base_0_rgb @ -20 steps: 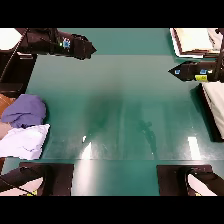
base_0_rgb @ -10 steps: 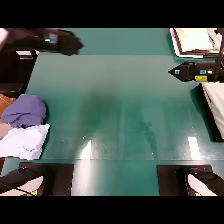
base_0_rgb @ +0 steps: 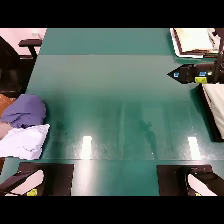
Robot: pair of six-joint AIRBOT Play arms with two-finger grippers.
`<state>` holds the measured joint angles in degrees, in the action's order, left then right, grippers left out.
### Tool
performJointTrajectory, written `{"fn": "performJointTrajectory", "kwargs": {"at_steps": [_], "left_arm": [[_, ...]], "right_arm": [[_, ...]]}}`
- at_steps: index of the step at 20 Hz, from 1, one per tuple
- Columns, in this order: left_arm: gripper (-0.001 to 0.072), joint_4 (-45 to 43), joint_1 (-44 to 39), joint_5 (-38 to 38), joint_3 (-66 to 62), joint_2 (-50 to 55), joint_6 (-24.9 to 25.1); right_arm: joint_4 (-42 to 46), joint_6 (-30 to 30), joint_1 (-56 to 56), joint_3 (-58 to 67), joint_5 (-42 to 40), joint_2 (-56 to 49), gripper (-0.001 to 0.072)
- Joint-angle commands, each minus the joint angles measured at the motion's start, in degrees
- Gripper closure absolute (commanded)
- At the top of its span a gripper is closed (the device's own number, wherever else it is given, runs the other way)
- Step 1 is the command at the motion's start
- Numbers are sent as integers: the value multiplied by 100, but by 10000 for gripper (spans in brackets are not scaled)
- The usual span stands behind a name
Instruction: Fold the shirts.
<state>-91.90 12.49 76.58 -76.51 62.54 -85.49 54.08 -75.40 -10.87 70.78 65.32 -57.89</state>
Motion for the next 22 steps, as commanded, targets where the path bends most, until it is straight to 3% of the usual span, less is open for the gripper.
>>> {"fn": "performJointTrajectory", "kwargs": {"at_steps": [1, 4, 8, 9, 11, 12, 17, 22], "left_arm": [[42, -225, 634, -920, 1384, -28, -4], [42, -271, 767, -1967, 2280, 83, -33], [43, -262, 767, -2020, 2385, 496, -162], [86, -254, 767, -1989, 2385, 505, -236], [642, -229, 767, -1886, 2271, 435, -306], [679, -212, 767, -1814, 2127, 363, -308], [680, 258, 302, -1517, 442, -682, -254], [681, 356, -1545, -684, -1370, -1255, -256]], "right_arm": [[-4, -2, 0, 0, -24, 2, 692], [-4, -2, 0, 0, -44, 2, 692], [-4, -2, 0, 0, -92, 2, 692], [-4, -2, 0, 0, -92, 2, 691], [-4, -2, 2, 2, -92, 4, 692], [-4, -2, 2, 4, -94, 9, 692], [17, -2, 17, 896, 0, 2, 692], [11, -2, 682, 2164, -20, 2, 692]]}}
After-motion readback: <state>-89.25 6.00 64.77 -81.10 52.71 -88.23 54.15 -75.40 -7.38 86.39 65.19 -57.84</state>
